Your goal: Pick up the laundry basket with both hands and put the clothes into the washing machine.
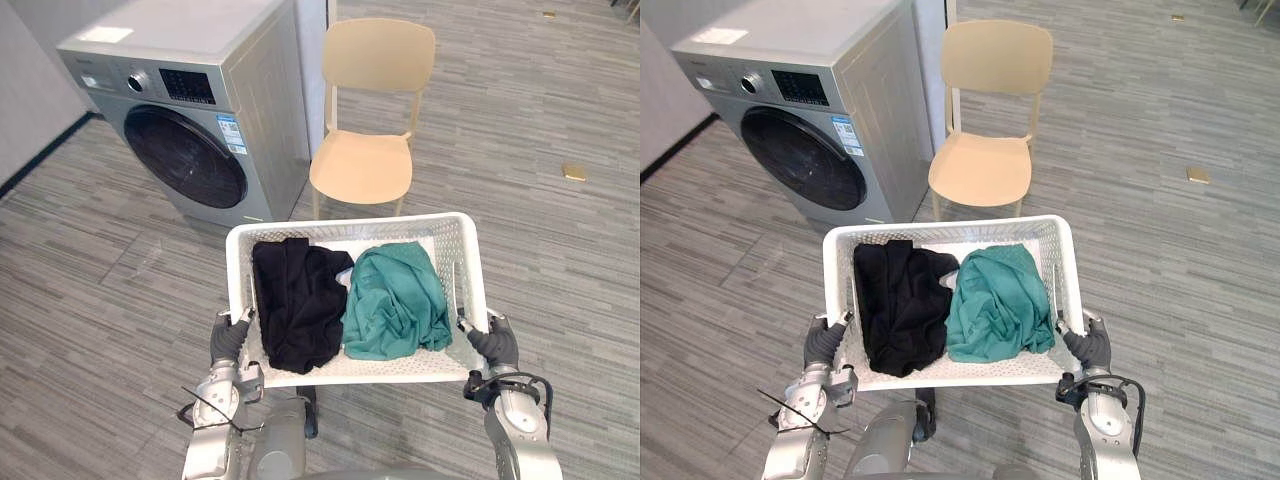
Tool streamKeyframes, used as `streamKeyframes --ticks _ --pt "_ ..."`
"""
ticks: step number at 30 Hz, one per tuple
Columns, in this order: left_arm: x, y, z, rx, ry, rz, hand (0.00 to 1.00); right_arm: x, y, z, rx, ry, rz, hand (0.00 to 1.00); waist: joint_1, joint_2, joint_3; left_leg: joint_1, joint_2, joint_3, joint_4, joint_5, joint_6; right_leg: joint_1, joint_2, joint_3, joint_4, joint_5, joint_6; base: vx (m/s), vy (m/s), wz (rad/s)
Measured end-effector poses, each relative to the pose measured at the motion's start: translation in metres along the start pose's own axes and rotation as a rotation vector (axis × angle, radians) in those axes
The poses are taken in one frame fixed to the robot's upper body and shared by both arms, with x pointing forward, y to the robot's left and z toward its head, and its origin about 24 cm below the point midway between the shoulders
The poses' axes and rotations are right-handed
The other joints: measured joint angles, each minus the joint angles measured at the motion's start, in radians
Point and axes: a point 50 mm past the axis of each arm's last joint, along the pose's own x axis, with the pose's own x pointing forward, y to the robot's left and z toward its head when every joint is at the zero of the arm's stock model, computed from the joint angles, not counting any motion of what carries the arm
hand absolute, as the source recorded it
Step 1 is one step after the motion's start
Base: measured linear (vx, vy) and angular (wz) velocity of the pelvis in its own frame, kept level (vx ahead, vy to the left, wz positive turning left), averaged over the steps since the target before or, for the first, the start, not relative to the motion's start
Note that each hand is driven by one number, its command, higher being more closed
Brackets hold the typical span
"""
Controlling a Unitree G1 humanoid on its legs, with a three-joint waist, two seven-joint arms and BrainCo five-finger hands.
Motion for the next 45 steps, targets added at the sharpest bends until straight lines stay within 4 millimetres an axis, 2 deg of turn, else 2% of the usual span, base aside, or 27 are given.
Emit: streamKeyframes --ticks 1,2,3,4,6,9,11,13,14,15,17,19,21,22,24,25,26,27,29,32,36,37,38,39,40,42,45 --pt "-0.001 0.001 -0.002 0.007 0.010 0.002 1.00 -0.002 0.000 -0.003 0.005 0.012 0.000 1.00 0.007 -0.014 -0.001 0.028 -0.008 0.022 0.019 -0.047 -0.002 -0.039 -0.031 -0.003 0.133 0.005 0.012 0.49 0.312 -0.51" --pt "-0.004 0.007 -0.006 0.025 0.026 0.010 1.00 -0.007 0.003 -0.008 0.012 0.037 0.007 1.00 0.004 -0.053 -0.008 0.094 -0.059 0.067 0.022 -0.114 0.008 -0.141 -0.115 -0.008 0.408 0.103 0.042 0.40 0.230 -0.29" --pt "-0.006 0.009 -0.008 0.031 0.038 0.014 1.00 -0.008 0.004 -0.012 0.009 0.052 0.012 1.00 -0.007 -0.054 -0.010 0.142 -0.078 0.082 0.021 -0.150 0.026 -0.202 -0.158 -0.012 0.557 0.218 0.005 0.64 0.317 -0.34" --pt "-0.008 0.012 -0.011 0.036 0.049 0.023 1.00 -0.008 0.006 -0.016 0.010 0.071 0.019 1.00 -0.021 -0.032 -0.009 0.203 -0.082 0.092 0.010 -0.182 0.054 -0.279 -0.173 -0.022 0.683 0.232 -0.013 0.56 0.271 -0.27" --pt "-0.012 0.016 -0.012 0.048 0.055 0.031 1.00 -0.009 0.009 -0.020 0.010 0.087 0.022 1.00 -0.037 0.003 -0.010 0.306 -0.080 0.106 -0.061 -0.190 0.057 -0.367 -0.171 -0.084 0.714 0.202 -0.058 0.57 0.240 -0.24" --pt "-0.011 0.017 -0.006 0.051 0.029 0.030 1.00 -0.007 0.012 -0.017 0.017 0.074 0.024 1.00 -0.054 0.020 -0.011 0.431 -0.080 0.114 -0.176 -0.189 0.055 -0.462 -0.140 -0.201 0.525 0.130 -0.072 0.55 0.141 -0.13" --pt "-0.009 0.016 0.000 0.047 0.001 0.029 1.00 -0.001 0.013 -0.011 0.015 0.047 0.030 1.00 -0.054 0.031 -0.006 0.514 -0.067 0.126 -0.234 -0.207 0.014 -0.506 -0.104 -0.309 0.209 0.141 -0.090 0.61 0.082 -0.14" --pt "-0.008 0.018 0.002 0.050 -0.010 0.037 1.00 0.000 0.016 -0.009 0.016 0.039 0.037 1.00 -0.052 0.024 -0.015 0.546 -0.068 0.135 -0.240 -0.235 -0.032 -0.516 -0.053 -0.336 -0.024 0.251 -0.117 0.52 0.035 -0.06" --pt "-0.008 0.018 -0.001 0.051 0.004 0.038 1.00 -0.001 0.017 -0.011 0.008 0.046 0.045 1.00 -0.059 0.044 -0.017 0.565 -0.056 0.112 -0.209 -0.268 -0.051 -0.499 -0.022 -0.320 -0.045 0.357 -0.186 0.57 0.007 -0.05" --pt "-0.009 0.015 -0.005 0.040 0.025 0.041 1.00 0.000 0.015 -0.012 -0.008 0.051 0.044 1.00 -0.053 0.067 -0.025 0.550 -0.017 0.103 -0.118 -0.265 -0.054 -0.484 -0.010 -0.326 -0.032 0.317 -0.179 0.59 -0.019 -0.05" --pt "-0.009 0.013 -0.006 0.031 0.028 0.041 1.00 0.000 0.013 -0.013 -0.014 0.052 0.040 1.00 -0.058 0.081 -0.016 0.465 0.031 0.092 0.142 -0.217 -0.027 -0.442 0.003 -0.334 -0.015 0.268 -0.179 0.51 -0.042 -0.08" --pt "-0.016 0.015 -0.014 0.029 0.063 0.054 1.00 -0.006 0.012 -0.016 -0.030 0.066 0.044 1.00 -0.042 0.084 -0.010 0.320 0.146 0.080 0.554 0.094 -0.022 -0.307 0.029 -0.314 -0.042 0.203 -0.183 0.58 -0.015 -0.34" --pt "-0.017 0.015 -0.013 0.032 0.052 0.046 1.00 -0.011 0.009 -0.012 -0.031 0.053 0.030 1.00 -0.036 0.085 -0.010 0.222 0.195 0.061 0.698 0.028 -0.004 -0.227 0.033 -0.299 -0.081 0.185 -0.174 0.48 0.056 -0.39" --pt "-0.016 0.014 -0.012 0.030 0.045 0.043 1.00 -0.011 0.008 -0.010 -0.031 0.044 0.025 1.00 -0.031 0.074 -0.008 0.180 0.204 0.062 0.688 -0.005 0.004 -0.198 0.026 -0.285 -0.110 0.186 -0.174 0.52 0.128 -0.40" --pt "-0.012 0.012 -0.009 0.031 0.032 0.032 1.00 -0.011 0.008 -0.009 -0.024 0.040 0.014 1.00 -0.025 0.064 -0.008 0.137 0.212 0.058 0.498 -0.063 -0.015 -0.141 0.012 -0.256 -0.173 0.200 -0.151 0.41 0.137 -0.38" --pt "-0.012 0.009 -0.012 0.024 0.042 0.025 1.00 -0.012 0.006 -0.011 -0.028 0.047 0.005 1.00 -0.026 0.056 -0.021 0.160 0.186 0.034 0.198 -0.072 -0.045 -0.133 0.006 -0.252 -0.204 0.210 -0.134 0.35 0.189 -0.47" --pt "-0.013 0.005 -0.014 0.015 0.048 0.013 1.00 -0.013 0.001 -0.012 -0.041 0.051 -0.005 1.00 -0.022 0.089 -0.040 0.201 0.176 -0.007 -0.093 0.036 -0.091 -0.134 0.015 -0.230 -0.204 0.192 -0.093 0.43 0.250 -0.52" --pt "-0.013 0.004 -0.016 0.017 0.058 0.009 1.00 -0.012 0.000 -0.012 -0.042 0.053 -0.007 1.00 -0.024 0.098 -0.045 0.207 0.180 -0.012 -0.127 0.028 -0.142 -0.131 0.019 -0.216 -0.203 0.175 -0.065 0.34 0.235 -0.36" --pt "-0.007 0.006 -0.025 0.055 0.109 -0.009 1.00 -0.017 -0.001 -0.025 -0.028 0.113 -0.037 1.00 -0.049 0.046 -0.068 0.257 0.121 0.010 -0.227 0.019 -0.128 -0.129 -0.032 -0.210 -0.234 0.195 -0.027 0.31 0.193 0.01" --pt "-0.007 0.004 -0.025 0.069 0.115 -0.028 1.00 -0.021 -0.004 -0.030 -0.018 0.144 -0.058 1.00 -0.053 0.014 -0.073 0.310 0.071 0.044 -0.306 0.031 -0.108 -0.102 -0.069 -0.195 -0.289 0.233 0.002 0.27 0.148 -0.08" --pt "0.000 -0.001 -0.019 0.081 0.087 -0.054 1.00 -0.010 -0.006 -0.030 -0.018 0.141 -0.069 1.00 -0.052 0.023 -0.071 0.350 0.082 0.058 -0.376 0.047 -0.087 -0.163 -0.066 -0.169 -0.172 0.249 0.016 0.14 0.050 -0.06" --pt "0.006 -0.005 -0.016 0.078 0.075 -0.063 1.00 -0.002 -0.005 -0.028 -0.019 0.132 -0.068 1.00 -0.054 0.045 -0.063 0.349 0.095 0.061 -0.395 0.056 -0.091 -0.202 -0.056 -0.149 -0.213 0.196 0.015 0.05 -0.043 -0.11" --pt "0.011 -0.008 -0.014 0.075 0.071 -0.067 1.00 0.004 -0.003 -0.025 -0.016 0.117 -0.066 1.00 -0.052 0.028 -0.068 0.345 0.088 0.066 -0.403 0.059 -0.095 -0.212 -0.049 -0.146 -0.312 0.242 0.002 0.09 -0.104 0.07" --pt "0.021 -0.012 -0.010 0.069 0.053 -0.066 1.00 0.013 -0.005 -0.020 -0.022 0.096 -0.073 1.00 -0.064 0.032 -0.058 0.322 0.076 0.060 -0.401 0.058 -0.102 -0.231 -0.055 -0.146 -0.345 0.322 -0.007 0.08 -0.090 0.14" --pt "0.026 -0.020 -0.006 0.052 0.044 -0.087 1.00 0.023 -0.009 -0.014 -0.039 0.076 -0.084 1.00 -0.070 0.054 -0.047 0.298 0.090 0.059 -0.403 0.068 -0.110 -0.258 -0.045 -0.152 -0.337 0.339 -0.018 0.06 -0.078 0.14" --pt "0.039 -0.035 0.006 0.024 0.006 -0.112 1.00 0.046 -0.012 0.005 -0.070 0.016 -0.099 1.00 -0.070 0.067 -0.025 0.254 0.098 0.066 -0.417 0.086 -0.123 -0.325 -0.034 -0.144 -0.327 0.340 -0.019 0.01 -0.057 -0.17" --pt "0.061 -0.054 0.025 0.013 -0.042 -0.136 1.00 0.064 -0.016 0.029 -0.089 -0.067 -0.126 1.00 -0.079 0.065 0.025 0.200 0.104 0.065 -0.421 0.101 -0.129 -0.393 -0.031 -0.145 -0.295 0.341 -0.020 -0.05 -0.058 -0.03"
